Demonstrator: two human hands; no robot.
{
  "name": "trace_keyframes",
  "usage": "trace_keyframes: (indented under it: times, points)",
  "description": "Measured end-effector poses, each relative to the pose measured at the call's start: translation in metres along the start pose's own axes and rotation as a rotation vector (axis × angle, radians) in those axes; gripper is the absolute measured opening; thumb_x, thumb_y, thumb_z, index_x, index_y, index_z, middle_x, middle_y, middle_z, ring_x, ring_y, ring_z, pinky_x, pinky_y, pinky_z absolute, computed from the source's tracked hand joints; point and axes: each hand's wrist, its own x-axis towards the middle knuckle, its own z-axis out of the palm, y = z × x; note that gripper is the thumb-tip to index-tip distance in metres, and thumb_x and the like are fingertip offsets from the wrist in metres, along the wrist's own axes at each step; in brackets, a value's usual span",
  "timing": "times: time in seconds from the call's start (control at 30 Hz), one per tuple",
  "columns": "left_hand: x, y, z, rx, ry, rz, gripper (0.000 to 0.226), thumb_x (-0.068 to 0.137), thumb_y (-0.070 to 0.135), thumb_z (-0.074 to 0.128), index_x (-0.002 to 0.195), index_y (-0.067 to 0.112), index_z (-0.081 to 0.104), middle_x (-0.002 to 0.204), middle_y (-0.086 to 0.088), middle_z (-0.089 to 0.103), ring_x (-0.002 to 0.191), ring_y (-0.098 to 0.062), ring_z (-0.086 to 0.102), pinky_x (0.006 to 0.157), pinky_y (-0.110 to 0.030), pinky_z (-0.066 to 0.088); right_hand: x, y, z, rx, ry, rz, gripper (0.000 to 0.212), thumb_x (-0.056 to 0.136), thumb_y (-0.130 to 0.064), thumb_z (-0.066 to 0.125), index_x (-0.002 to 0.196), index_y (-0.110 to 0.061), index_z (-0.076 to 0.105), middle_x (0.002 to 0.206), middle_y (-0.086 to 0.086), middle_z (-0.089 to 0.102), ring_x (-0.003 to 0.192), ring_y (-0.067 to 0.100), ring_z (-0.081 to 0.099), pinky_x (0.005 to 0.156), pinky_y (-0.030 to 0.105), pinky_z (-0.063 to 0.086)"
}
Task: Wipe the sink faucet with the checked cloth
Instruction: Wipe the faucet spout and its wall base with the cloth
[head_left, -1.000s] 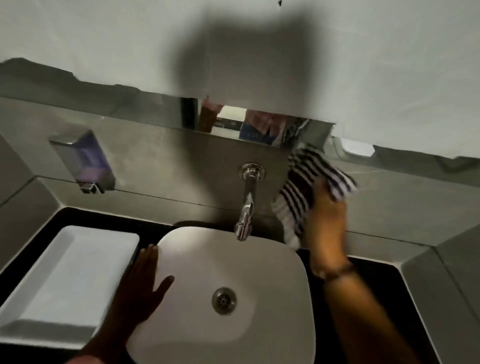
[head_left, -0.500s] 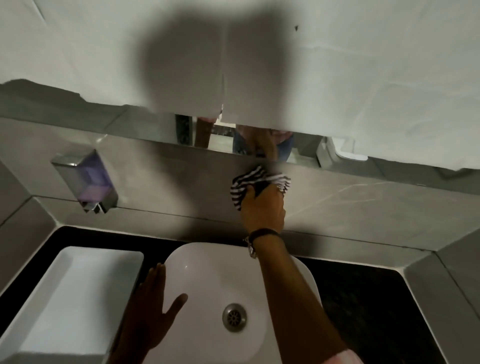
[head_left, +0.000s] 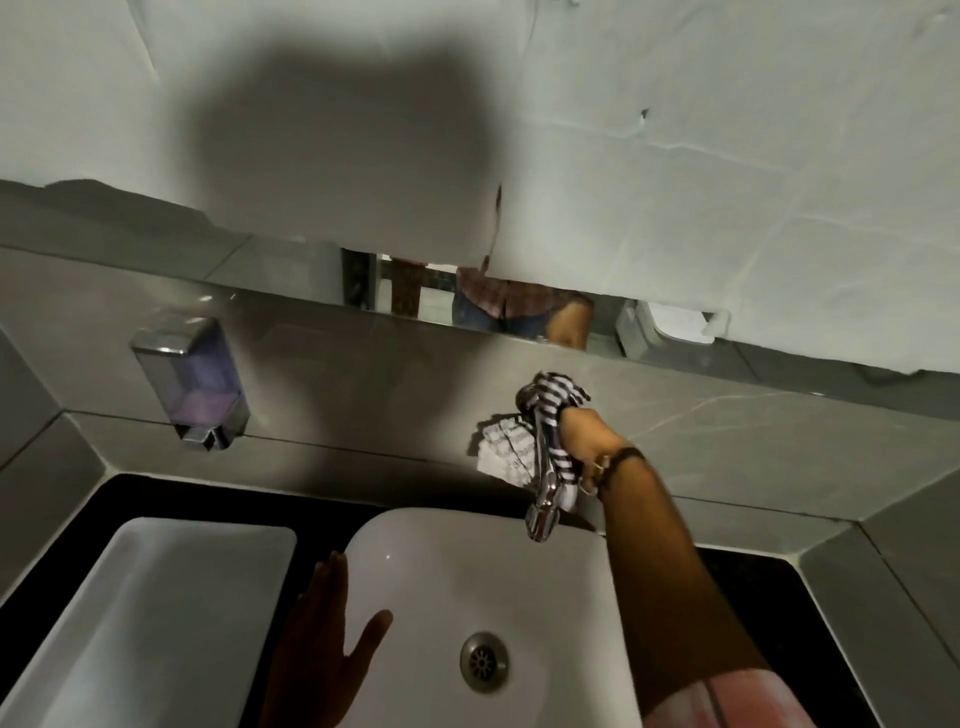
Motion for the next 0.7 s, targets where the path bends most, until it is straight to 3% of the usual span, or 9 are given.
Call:
trace_keyframes:
  times: [0.13,0.23,0.3,0.37,0.43,0.5,0.6,0.7]
  points:
    - [0.0,0.003,-0.004,-0.003,-0.011,-0.005,0.117,0.066,0.095,0.002,0.152,0.02,-0.024,0.162,0.01,-0.017,0.153,-0.011,-0.005,0.127,-0.039,0.005,0.006,0.003,0.003,-0.067,-0.003,0.027,0.041,0.103,-0.004,0.035,0.138,0.011,0.05,0.143,0.026,0.052,0.133,0.038,0.049,0.106,0.037,0.04]
    - [0.0,0.004,-0.004,0.007,-0.013,0.01,0.113,0.069,0.093,0.004,0.152,0.022,-0.025,0.162,0.01,-0.017,0.154,-0.012,-0.005,0.127,-0.039,0.005,-0.002,-0.024,0.008,-0.195,0.063,-0.001,0.036,0.083,-0.03,0.058,0.109,-0.009,0.071,0.115,0.017,0.073,0.103,0.034,0.069,0.094,0.039,0.056]
    - [0.0,0.003,-0.004,0.008,-0.011,0.013,0.114,0.067,0.095,0.001,0.152,0.024,-0.024,0.162,0.011,-0.015,0.153,-0.011,-0.005,0.128,-0.04,0.007,-0.002,-0.03,0.009,-0.214,0.138,0.008,0.046,0.07,-0.047,0.053,0.092,-0.012,0.073,0.092,0.012,0.077,0.082,0.032,0.073,0.087,0.045,0.059]
    - [0.002,0.003,-0.003,0.009,-0.007,0.016,0.114,0.066,0.096,-0.001,0.152,0.024,-0.022,0.163,0.01,-0.012,0.152,-0.01,-0.004,0.128,-0.04,0.009,-0.003,-0.027,0.007,-0.211,0.105,-0.077,0.05,0.077,-0.047,0.049,0.103,-0.012,0.073,0.103,0.015,0.075,0.092,0.034,0.073,0.092,0.043,0.057]
    - [0.003,0.002,-0.003,0.014,-0.014,0.014,0.116,0.064,0.097,-0.003,0.152,0.023,-0.021,0.164,0.009,-0.011,0.153,-0.01,-0.004,0.128,-0.04,0.009,0.0,-0.008,0.002,-0.156,0.032,-0.128,0.044,0.097,-0.023,0.043,0.129,0.0,0.061,0.132,0.024,0.062,0.121,0.037,0.061,0.1,0.037,0.049]
    - [0.003,0.003,-0.004,0.01,-0.026,0.0,0.119,0.063,0.097,-0.003,0.153,0.021,-0.021,0.166,0.007,-0.009,0.156,-0.014,-0.001,0.128,-0.04,0.009,0.006,0.012,-0.004,0.003,-0.059,-0.041,0.043,0.105,-0.006,0.03,0.141,0.011,0.047,0.145,0.029,0.048,0.135,0.039,0.047,0.104,0.035,0.04]
    - [0.001,0.004,-0.006,0.013,-0.031,-0.013,0.117,0.067,0.095,0.004,0.153,0.02,-0.02,0.168,0.005,-0.006,0.157,-0.017,0.003,0.128,-0.041,0.01,0.008,0.022,-0.001,0.148,-0.04,-0.012,0.045,0.106,-0.005,0.025,0.144,0.012,0.041,0.149,0.029,0.044,0.138,0.038,0.043,0.103,0.033,0.039]
    - [0.0,0.007,-0.007,0.0,-0.034,-0.003,0.119,0.065,0.096,0.0,0.154,0.02,-0.018,0.166,0.006,-0.008,0.156,-0.017,0.003,0.128,-0.041,0.009,0.009,0.007,0.009,0.076,0.084,-0.081,0.043,0.103,-0.019,0.036,0.131,0.005,0.058,0.133,0.027,0.059,0.123,0.037,0.057,0.099,0.035,0.046]
